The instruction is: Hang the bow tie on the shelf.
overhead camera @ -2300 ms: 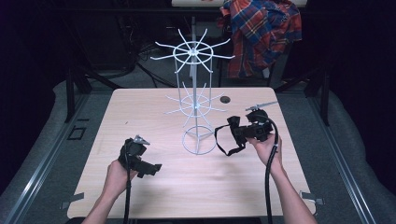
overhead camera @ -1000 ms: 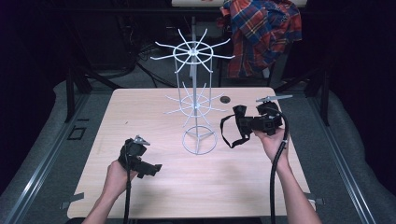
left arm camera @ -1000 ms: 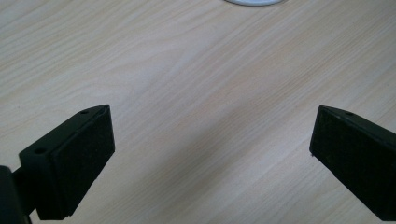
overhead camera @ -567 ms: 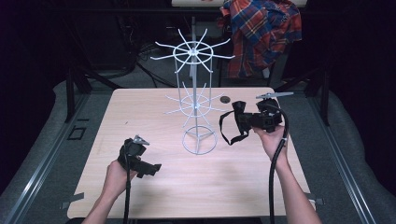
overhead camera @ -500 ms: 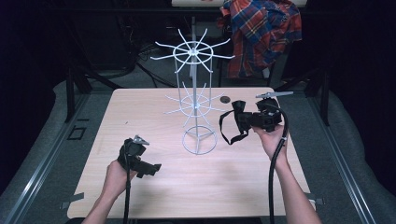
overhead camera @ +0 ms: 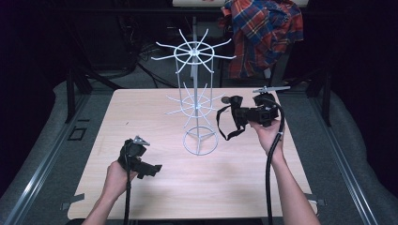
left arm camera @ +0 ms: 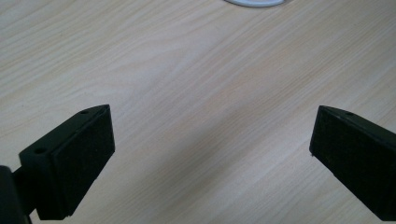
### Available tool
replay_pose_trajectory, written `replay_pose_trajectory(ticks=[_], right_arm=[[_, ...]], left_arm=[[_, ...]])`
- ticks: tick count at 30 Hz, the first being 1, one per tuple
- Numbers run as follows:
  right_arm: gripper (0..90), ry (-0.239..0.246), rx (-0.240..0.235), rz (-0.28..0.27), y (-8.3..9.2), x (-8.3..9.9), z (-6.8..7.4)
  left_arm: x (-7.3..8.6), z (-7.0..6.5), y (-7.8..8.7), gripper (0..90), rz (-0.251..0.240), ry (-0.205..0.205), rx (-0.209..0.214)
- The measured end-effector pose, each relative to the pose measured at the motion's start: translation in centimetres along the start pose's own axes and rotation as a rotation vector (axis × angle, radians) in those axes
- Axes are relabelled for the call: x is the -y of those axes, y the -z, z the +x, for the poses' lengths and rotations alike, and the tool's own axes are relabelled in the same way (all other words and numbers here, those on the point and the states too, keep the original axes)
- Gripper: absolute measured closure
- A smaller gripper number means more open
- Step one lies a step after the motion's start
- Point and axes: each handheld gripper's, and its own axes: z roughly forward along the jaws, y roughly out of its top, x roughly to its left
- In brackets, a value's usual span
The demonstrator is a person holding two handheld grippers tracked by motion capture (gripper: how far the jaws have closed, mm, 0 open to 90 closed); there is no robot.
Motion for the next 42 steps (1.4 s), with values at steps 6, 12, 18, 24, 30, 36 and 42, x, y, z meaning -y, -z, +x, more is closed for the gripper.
replay_pose_trajectory(ticks=[6, 12, 18, 24, 30, 36, 42], right_arm=[[75.6, 0.005, 0.014, 0.027, -0.6, 0.0, -0.1], [75.4, -0.003, 0.024, 0.044, -1.3, 0.4, -0.4], [75.3, 0.004, 0.033, 0.078, -1.8, 0.9, -0.2], [75.2, 0.014, 0.046, 0.096, -2.2, 1.5, -0.2], [75.1, 0.013, 0.039, 0.109, -2.7, 2.2, 0.0], [75.1, 0.027, 0.038, 0.125, -3.6, 2.5, 0.6], [74.9, 0.046, 0.027, 0.134, -4.5, 2.7, 1.3]], left_arm=[[0.0, 0.1, 0.0, 0.1, -0.001, 0.003, 0.006], [0.0, 0.0, 0.0, 0.0, -0.003, -0.001, 0.005], [0.0, 0.0, 0.0, 0.1, -0.003, -0.001, 0.005], [-0.1, 0.0, -0.1, 0.1, -0.001, -0.003, 0.009], [-0.2, -0.1, -0.2, 0.0, 0.002, -0.008, 0.014], [-0.2, -0.2, -0.2, 0.0, 0.000, -0.008, 0.011], [-0.2, -0.1, -0.1, 0.1, -0.001, -0.007, 0.006]])
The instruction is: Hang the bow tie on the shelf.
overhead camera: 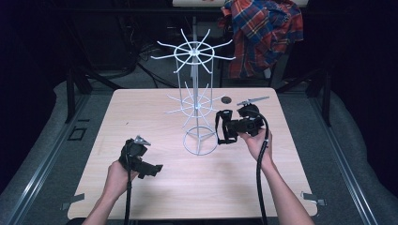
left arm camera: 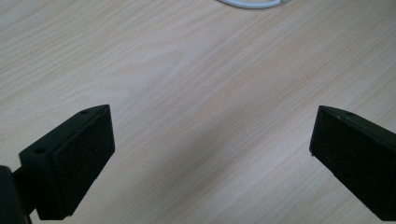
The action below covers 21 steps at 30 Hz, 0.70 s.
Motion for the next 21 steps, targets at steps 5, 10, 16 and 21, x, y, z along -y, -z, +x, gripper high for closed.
replay_pose_trajectory(ticks=[5, 10, 16, 21], right_arm=[[74.9, 0.017, 0.005, 0.008, -0.4, -0.1, 0.6], [74.8, 0.036, 0.003, 0.021, -1.1, 0.0, 1.2], [74.7, 0.049, 0.005, 0.010, -1.3, 0.0, 1.7], [74.6, 0.069, 0.011, 0.022, -1.2, 0.2, 2.0]], left_arm=[[0.0, 0.1, 0.0, 0.1, -0.002, 0.002, 0.002], [0.0, 0.0, 0.0, 0.0, -0.001, -0.004, 0.006], [0.0, 0.0, 0.0, 0.0, -0.001, -0.004, 0.006], [0.0, -0.1, -0.1, 0.0, 0.006, -0.011, 0.016]])
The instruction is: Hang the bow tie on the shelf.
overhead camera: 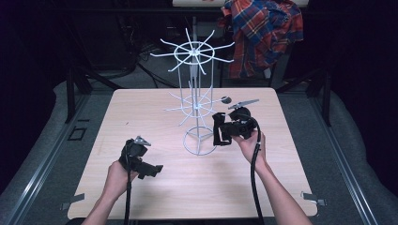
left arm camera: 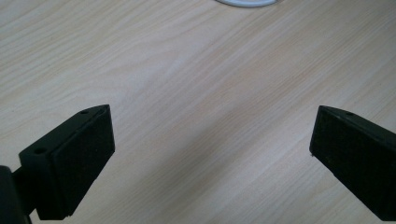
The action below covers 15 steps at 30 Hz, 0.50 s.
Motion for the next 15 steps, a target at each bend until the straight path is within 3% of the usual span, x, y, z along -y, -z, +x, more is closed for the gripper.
replay_pose_trajectory(ticks=[11, 15], right_arm=[[74.3, -0.001, 0.026, -0.011, -0.6, -0.3, 0.2], [74.1, -0.027, 0.020, 0.018, -1.2, -0.2, 0.0]], left_arm=[[0.0, 0.0, 0.0, 0.0, 0.001, 0.000, -0.001], [0.0, 0.0, 0.0, 0.0, -0.003, 0.000, -0.003]])
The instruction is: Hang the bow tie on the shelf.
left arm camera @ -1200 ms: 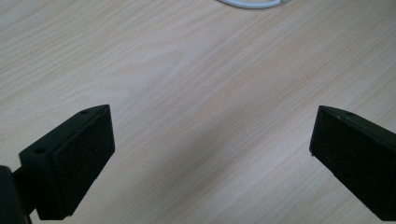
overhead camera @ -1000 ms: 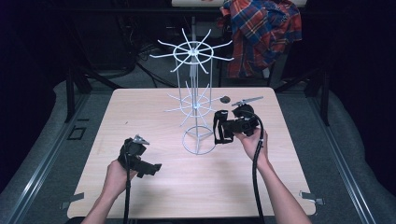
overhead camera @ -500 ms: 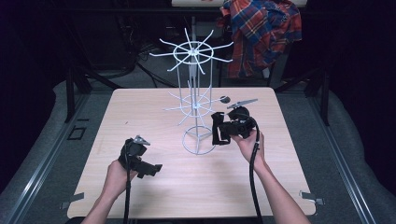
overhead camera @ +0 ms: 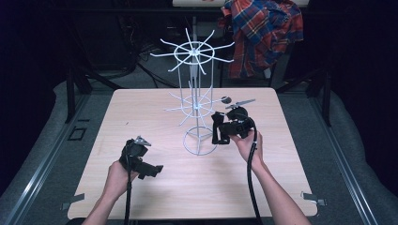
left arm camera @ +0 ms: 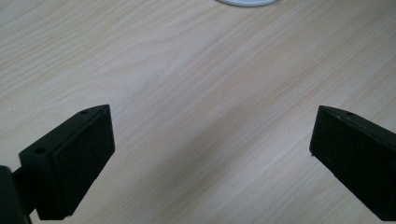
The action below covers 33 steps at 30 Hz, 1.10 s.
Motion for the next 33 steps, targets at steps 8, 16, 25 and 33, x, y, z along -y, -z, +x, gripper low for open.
replay_pose_trajectory(ticks=[8, 16, 25, 33], right_arm=[[73.7, -0.019, -0.016, 0.007, -0.47, 0.13, -0.03], [73.2, -0.021, -0.030, -0.015, -0.32, 0.06, 0.23], [70.0, -0.001, -0.025, 0.005, -0.36, -0.03, 0.25], [65.0, -0.001, -0.025, 0.000, -0.15, 0.01, 0.18]], left_arm=[[0.01, 0.01, 0.00, 0.0, 0.000, 0.000, 0.000], [0.00, 0.01, 0.00, 0.0, 0.000, -0.001, 0.000], [0.00, 0.02, -0.01, 0.0, 0.002, -0.001, 0.000], [-0.02, -0.01, 0.01, 0.0, 0.002, -0.004, 0.002]])
